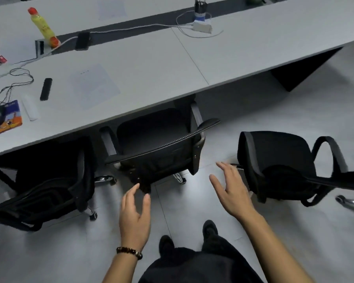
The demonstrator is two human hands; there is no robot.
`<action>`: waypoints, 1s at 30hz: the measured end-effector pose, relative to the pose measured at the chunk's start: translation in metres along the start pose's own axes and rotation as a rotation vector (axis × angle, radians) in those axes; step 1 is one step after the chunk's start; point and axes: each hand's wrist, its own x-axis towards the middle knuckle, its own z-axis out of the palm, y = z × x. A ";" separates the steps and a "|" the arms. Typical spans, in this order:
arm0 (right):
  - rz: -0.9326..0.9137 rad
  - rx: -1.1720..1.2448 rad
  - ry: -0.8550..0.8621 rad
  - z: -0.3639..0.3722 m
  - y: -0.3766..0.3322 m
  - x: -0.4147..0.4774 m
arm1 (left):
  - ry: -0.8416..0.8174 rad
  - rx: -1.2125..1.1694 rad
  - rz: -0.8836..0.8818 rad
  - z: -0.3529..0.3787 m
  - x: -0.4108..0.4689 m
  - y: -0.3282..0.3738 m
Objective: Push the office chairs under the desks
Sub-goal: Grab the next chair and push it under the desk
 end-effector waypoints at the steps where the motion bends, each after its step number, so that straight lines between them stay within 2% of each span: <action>1: 0.058 0.021 0.026 -0.002 0.007 -0.021 | -0.056 -0.017 -0.005 0.004 -0.010 -0.004; 8: 0.376 0.043 0.217 -0.045 0.074 -0.138 | -0.486 0.064 0.214 0.048 -0.033 0.006; 12: 0.493 0.085 0.394 -0.087 0.111 -0.180 | -0.613 0.126 0.397 0.090 -0.042 0.047; 18: 0.515 0.169 0.494 -0.143 0.195 -0.202 | -0.570 0.095 0.502 0.173 -0.088 0.122; 22: 0.458 0.187 0.425 -0.191 0.274 -0.202 | -0.491 0.144 0.505 0.245 -0.147 0.157; 25: 0.405 0.164 0.380 -0.237 0.324 -0.194 | -0.491 0.150 0.476 0.300 -0.187 0.180; 30: 0.300 0.104 0.328 -0.315 0.383 -0.161 | -0.497 0.260 0.579 0.379 -0.213 0.227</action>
